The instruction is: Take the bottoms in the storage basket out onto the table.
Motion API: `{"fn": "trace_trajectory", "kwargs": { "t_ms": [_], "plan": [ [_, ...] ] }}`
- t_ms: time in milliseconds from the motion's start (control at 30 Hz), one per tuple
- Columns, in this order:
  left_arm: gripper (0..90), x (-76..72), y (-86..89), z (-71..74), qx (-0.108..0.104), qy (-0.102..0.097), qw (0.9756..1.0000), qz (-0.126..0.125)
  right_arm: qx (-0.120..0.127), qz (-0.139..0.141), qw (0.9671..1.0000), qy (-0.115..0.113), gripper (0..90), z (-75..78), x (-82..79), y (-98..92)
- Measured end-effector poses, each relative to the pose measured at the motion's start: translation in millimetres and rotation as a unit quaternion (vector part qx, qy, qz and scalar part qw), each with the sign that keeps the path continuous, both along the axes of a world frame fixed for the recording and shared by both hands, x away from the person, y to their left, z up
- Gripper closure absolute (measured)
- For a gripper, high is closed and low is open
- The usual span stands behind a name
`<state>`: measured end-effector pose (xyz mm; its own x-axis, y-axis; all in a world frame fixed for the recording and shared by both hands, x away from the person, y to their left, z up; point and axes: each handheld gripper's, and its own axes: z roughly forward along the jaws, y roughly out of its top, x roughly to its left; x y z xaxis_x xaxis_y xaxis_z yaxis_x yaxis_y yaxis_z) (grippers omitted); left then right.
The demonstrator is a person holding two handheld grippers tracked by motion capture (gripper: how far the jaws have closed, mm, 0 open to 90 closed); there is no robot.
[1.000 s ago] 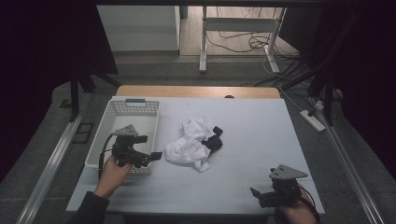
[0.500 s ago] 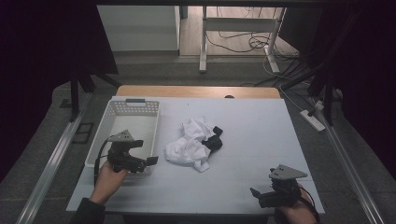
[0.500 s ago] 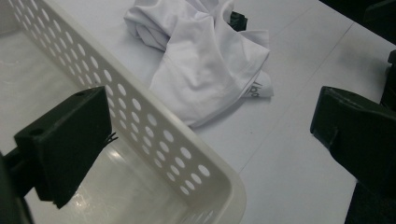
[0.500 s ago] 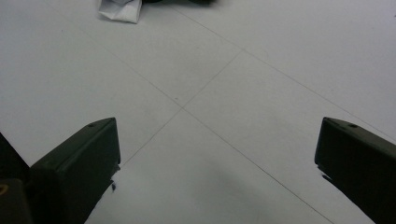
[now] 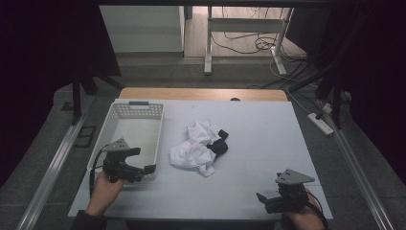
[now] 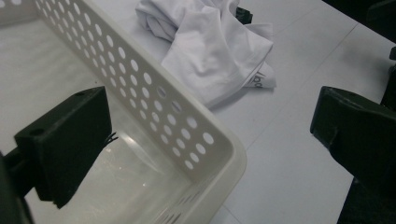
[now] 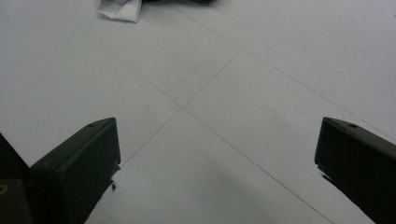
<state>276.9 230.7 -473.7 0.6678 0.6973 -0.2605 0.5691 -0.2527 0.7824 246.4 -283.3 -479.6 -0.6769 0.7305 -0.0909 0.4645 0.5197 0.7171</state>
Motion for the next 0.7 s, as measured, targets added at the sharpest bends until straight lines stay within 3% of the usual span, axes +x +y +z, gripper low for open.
{"fn": "trace_trajectory", "kwargs": {
  "t_ms": [467,700],
  "plan": [
    [0.0,-18.3,9.3,-4.4,0.009,0.005,0.9999,0.009,-0.002,0.001,1.0000,0.000,0.8,-0.3,0.3,0.3],
    [0.0,-29.8,15.9,-5.3,0.004,0.005,0.9999,0.015,-0.003,0.000,1.0000,0.001,0.8,-0.4,0.5,0.6]
  ]
}}
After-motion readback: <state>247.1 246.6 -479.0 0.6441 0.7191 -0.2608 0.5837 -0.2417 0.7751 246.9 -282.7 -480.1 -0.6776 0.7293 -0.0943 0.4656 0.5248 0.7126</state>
